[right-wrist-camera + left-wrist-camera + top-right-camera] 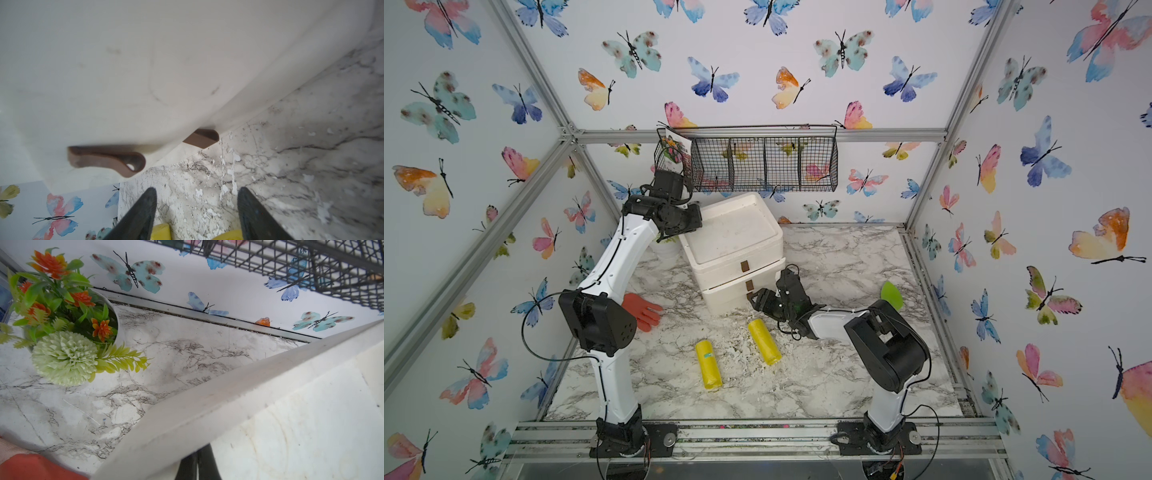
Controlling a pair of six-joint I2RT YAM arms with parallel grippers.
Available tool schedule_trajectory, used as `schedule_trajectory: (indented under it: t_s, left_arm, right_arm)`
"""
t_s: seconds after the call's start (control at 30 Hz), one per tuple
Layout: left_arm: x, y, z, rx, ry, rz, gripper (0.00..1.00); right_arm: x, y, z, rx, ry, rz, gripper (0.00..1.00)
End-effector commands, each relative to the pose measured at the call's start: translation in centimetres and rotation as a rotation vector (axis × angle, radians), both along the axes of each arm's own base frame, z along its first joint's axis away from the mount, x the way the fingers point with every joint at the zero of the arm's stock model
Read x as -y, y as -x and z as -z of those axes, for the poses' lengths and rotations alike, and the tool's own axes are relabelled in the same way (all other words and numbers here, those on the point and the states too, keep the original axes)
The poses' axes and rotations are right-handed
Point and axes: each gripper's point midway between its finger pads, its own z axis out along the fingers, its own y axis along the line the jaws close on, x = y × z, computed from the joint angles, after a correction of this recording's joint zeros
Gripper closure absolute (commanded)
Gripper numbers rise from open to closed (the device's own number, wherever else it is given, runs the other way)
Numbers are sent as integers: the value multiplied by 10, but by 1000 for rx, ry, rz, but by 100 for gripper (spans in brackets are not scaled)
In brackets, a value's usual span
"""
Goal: Sort the rolls of trash bags by color and place them into the drawer
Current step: Close the drawer of the storage box.
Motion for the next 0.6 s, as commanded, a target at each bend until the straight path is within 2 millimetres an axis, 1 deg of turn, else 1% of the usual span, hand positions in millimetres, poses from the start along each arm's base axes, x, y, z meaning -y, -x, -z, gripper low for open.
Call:
schedule_trajectory:
  t_s: [0.0,0.33,0.57]
  left_arm:
    - [-10,25,78,-256,-61,-4,100]
    - [-7,30,89,-310,-44,10,100]
    - [-8,33,87,-312,-47,8,100]
  right_arm:
    - [5,0,20,10,37,-6,35]
    - [-1,-3,22,4,7,-9,36]
    - [-10,-10,20,17,-38,-6,37]
